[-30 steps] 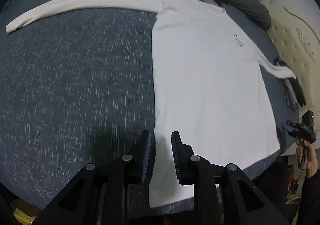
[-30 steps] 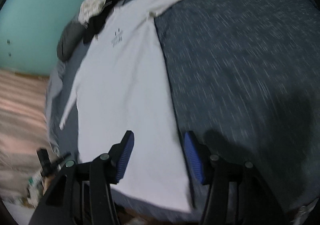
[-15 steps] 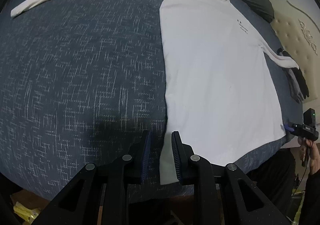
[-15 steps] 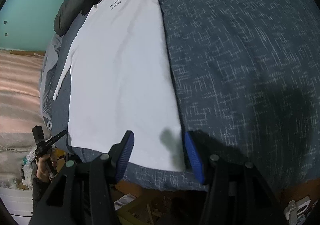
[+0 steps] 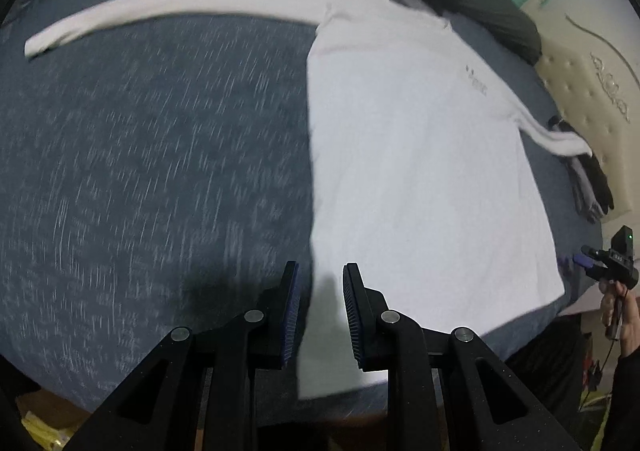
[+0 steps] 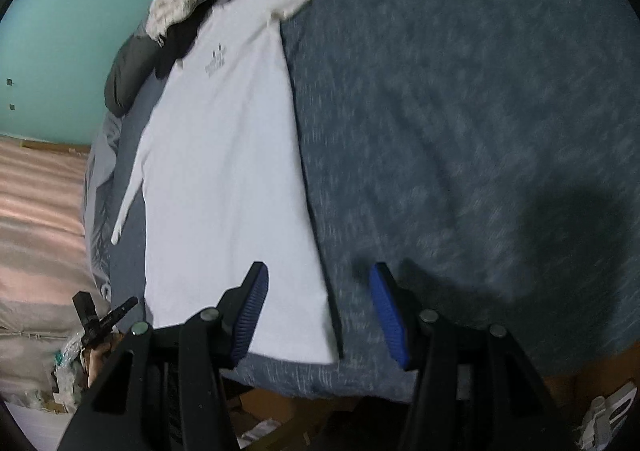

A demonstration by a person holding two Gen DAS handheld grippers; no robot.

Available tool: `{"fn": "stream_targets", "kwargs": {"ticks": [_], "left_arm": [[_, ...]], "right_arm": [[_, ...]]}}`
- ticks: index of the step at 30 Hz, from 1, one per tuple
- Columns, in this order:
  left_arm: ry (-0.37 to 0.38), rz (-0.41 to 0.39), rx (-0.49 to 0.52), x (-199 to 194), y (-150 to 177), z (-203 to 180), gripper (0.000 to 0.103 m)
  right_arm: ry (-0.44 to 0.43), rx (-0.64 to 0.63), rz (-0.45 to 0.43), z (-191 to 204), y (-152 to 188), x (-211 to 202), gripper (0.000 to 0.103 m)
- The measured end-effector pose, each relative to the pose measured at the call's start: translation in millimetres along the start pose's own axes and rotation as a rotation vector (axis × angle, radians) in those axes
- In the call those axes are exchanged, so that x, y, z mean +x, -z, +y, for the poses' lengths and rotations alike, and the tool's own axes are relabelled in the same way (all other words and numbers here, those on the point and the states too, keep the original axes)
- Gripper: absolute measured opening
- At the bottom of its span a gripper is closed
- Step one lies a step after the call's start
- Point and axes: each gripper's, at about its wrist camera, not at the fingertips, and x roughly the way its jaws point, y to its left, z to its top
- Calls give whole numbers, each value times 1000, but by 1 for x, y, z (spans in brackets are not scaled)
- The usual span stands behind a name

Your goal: Fold clothes

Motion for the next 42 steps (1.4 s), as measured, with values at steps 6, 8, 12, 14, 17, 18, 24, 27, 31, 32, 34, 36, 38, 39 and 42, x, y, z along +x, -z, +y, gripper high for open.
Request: {"fn": "stream_targets", "kwargs": {"ticks": [6,8,12,14,17,18,24,27,31,32,34,36,38,39,42], "left_arm": [[8,-111,19,-2,-28,-37,24],[20,-128,23,2,-38,-48,28],[42,-148,30,23,-63,-74,37],[52,-154,36,35,-75,-86,38],[54,-158,56,53,-87,-105,44],[51,-161,61,58,-91,-112,45],[71,-193,57,90,-114,-134,52],[80,-208,55,99,-121,-140,52],[82,-213,59,111,-125,-142,52],[84,-212,55,113,-126,-142,53],[88,-209,49,118,-128,-142,53],[92,-208,41,122,-129,-142,53],[89,-204,43,125,-128,-141,53],[85,-204,45,125,-127,-140,53],[73,-206,46,125,-125,-139,53]], "right_arm": [[19,0,-161,-10,-52,-49,54],[29,-3,-212,-12,-69,-64,54],[87,-34,-313,-9,-112,-93,54],[124,-58,-362,-11,-136,-107,58],[149,-61,-417,-17,-169,-118,59],[155,-57,-431,-20,-179,-121,60],[229,-26,-475,-44,-238,-115,65],[283,0,-496,-60,-261,-114,65],[318,38,-536,-80,-285,-115,65],[325,44,-544,-83,-290,-116,65],[339,46,-560,-88,-299,-116,65],[354,35,-565,-90,-305,-115,65],[384,23,-562,-90,-310,-111,65],[394,18,-562,-90,-314,-109,65],[404,25,-574,-96,-321,-107,61]]}}
